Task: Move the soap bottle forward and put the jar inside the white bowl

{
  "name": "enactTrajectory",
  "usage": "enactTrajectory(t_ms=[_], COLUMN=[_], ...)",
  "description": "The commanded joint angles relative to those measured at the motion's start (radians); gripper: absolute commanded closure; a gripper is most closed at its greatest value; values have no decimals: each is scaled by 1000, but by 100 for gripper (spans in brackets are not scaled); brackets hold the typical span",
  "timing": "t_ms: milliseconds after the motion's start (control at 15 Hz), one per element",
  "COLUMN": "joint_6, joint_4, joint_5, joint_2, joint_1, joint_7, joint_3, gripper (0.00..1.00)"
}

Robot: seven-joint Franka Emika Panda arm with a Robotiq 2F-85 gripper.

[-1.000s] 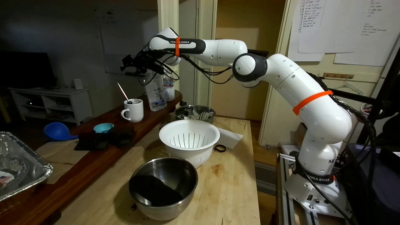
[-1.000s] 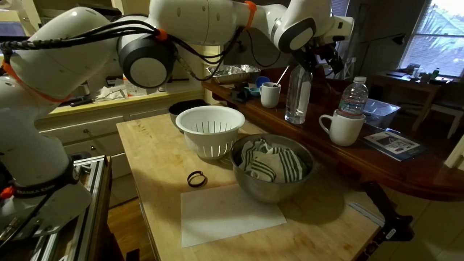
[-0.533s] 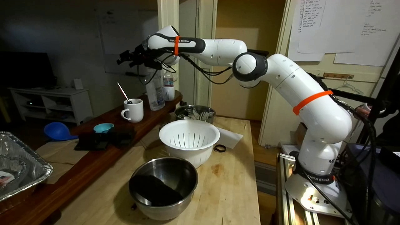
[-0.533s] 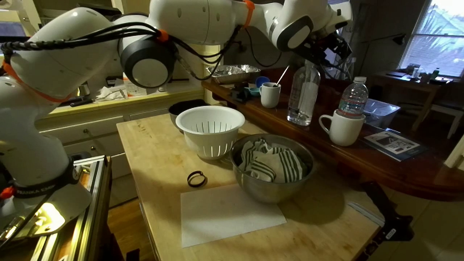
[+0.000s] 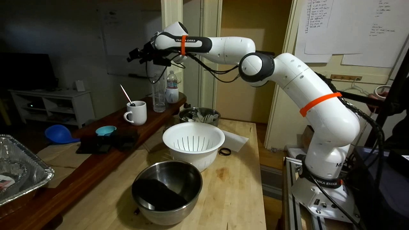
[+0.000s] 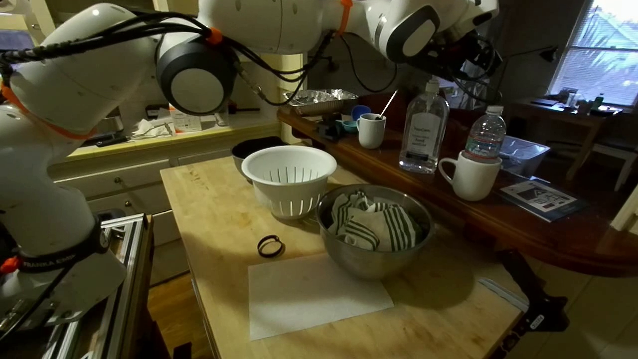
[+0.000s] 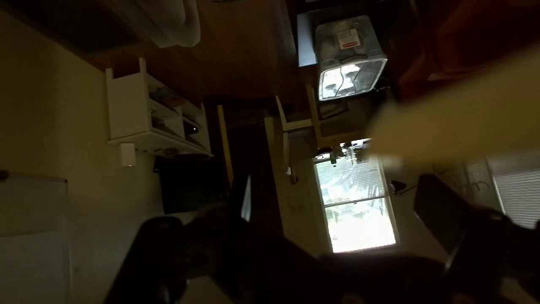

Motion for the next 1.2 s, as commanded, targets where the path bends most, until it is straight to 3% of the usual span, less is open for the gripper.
enactTrajectory(t_ms=[0,533,733,867,1133], joint_6=[-65,-195,-343,-437,-480], joint_4=[-37,-156,-251,-325,-510], joint_5=[-8,22,67,48,-81], joint_2=[-78,-276,-380,-453,-606], joint_1=[-6,-30,-66,-72,-50], joint_7=[91,260,279,317,400], joint_3=[-50,-51,-12,-33,-112], gripper=[0,0,0,0,0])
